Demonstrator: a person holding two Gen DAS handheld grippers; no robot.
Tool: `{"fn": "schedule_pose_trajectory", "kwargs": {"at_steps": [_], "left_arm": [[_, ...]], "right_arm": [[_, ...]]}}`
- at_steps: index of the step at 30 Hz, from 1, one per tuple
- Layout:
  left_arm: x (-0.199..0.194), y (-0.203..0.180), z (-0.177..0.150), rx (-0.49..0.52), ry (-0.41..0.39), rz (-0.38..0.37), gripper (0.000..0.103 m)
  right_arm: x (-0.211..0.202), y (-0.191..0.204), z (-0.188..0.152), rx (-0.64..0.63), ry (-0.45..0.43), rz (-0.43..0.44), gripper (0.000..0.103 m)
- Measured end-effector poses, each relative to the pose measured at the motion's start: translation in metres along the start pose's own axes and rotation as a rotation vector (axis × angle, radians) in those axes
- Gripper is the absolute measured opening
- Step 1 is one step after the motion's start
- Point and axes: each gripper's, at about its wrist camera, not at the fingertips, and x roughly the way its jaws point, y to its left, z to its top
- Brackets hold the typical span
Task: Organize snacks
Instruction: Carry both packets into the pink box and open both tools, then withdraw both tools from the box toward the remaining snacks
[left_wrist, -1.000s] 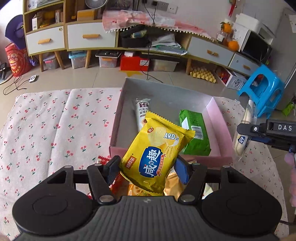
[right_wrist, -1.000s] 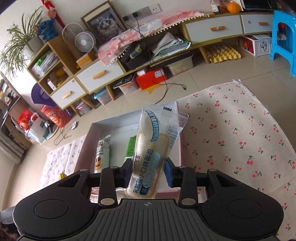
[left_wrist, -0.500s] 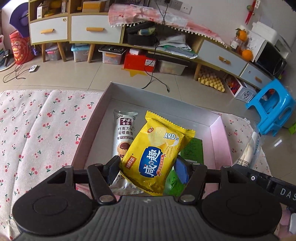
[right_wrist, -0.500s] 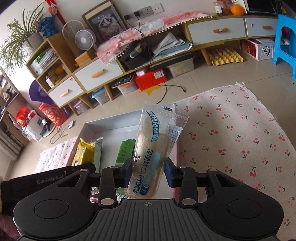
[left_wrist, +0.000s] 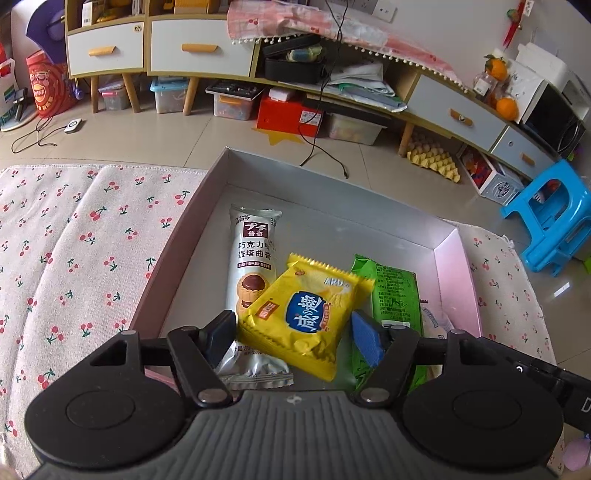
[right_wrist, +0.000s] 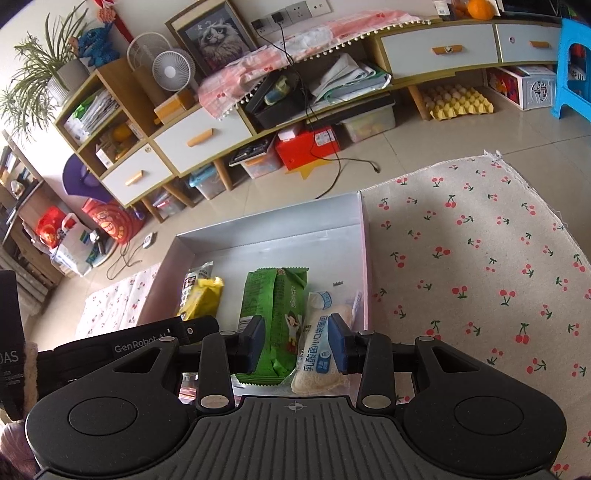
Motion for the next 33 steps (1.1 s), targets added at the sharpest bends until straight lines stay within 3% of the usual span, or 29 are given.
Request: {"fn": "schedule_pose_trajectory", "kwargs": {"at_steps": [4,7,11,15,23,33], "left_arm": [[-0.003,-0.001,0.000,-0.002,0.003,-0.007,0.076],[-0.008,-0.001,0.001,0.017,0.003,-0.008,0.080],[-0.020,0.000,-0.001,0.050,-0.013,-0.006,0.085],[-0.032,0.004,-0.007,0.072,-0.025,-0.010,0.090],[-0.056,0.019,-0.025,0.090,-0.038,0.012,0.096],[-0.073,0.037,-0.048,0.123,-0.043,0.064,0.102]], "right_arm": [[-0.002,0.002,0.003,-0.009,0.006,-0.003,0.053],[-0.005,0.002,0.004,0.000,0.013,0.002,0.055],[-0.012,0.004,0.005,-0.004,0.001,0.004,0.069],[-0.019,0.011,0.004,-0.016,0.005,0.012,0.072],[-0.035,0.031,-0.005,-0.066,0.017,0.007,0.087],[-0.056,0.052,-0.029,-0.177,0.051,-0.024,0.092]]}}
